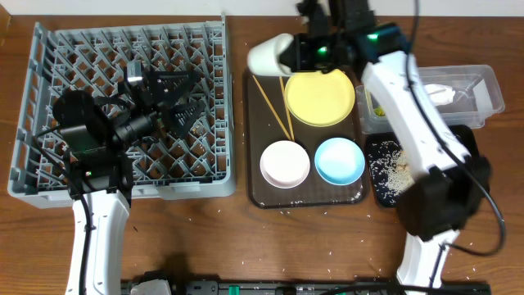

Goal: Sort waste into correct bins and load items into the dishwasher
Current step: 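Hand the paper cup from the right gripper to the left gripper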

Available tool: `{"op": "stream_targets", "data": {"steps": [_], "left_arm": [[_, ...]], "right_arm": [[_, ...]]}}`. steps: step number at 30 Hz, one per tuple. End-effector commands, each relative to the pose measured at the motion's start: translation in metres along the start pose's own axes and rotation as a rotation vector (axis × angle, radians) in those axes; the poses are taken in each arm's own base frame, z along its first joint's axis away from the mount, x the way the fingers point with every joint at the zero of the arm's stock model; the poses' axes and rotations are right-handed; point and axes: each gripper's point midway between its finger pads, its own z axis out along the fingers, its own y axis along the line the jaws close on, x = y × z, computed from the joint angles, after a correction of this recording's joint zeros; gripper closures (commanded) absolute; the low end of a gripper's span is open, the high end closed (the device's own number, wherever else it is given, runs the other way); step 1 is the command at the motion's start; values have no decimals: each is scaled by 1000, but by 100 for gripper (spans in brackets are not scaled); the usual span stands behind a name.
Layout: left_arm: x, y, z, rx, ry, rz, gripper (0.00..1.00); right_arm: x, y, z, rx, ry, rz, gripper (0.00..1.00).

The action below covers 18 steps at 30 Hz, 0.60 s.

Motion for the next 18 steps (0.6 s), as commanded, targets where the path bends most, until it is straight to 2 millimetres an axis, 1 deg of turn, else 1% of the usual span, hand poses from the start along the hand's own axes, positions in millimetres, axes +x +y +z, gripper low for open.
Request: {"op": "stream_targets", "data": {"steps": [1, 3, 5, 8, 12, 18], "left_arm": [[17, -9, -1, 16, 101, 24, 9], [20, -9, -1, 20, 119, 82, 9], [20, -9, -1, 22, 120, 109, 9], [22, -9, -1, 28, 127, 190, 9], [23, -3, -1, 27, 134, 217, 9], [18, 18, -1, -25, 97, 99, 9]], "right_arm": [[19, 56, 15, -447, 126, -47, 99], [19, 70, 14, -579, 134, -95, 99], [21, 80, 12, -663, 146, -129, 99], [28, 90, 11, -729, 155, -193, 99], [35, 108, 6, -811, 167, -256, 99], [44, 121, 12, -830, 188, -277, 99]]}}
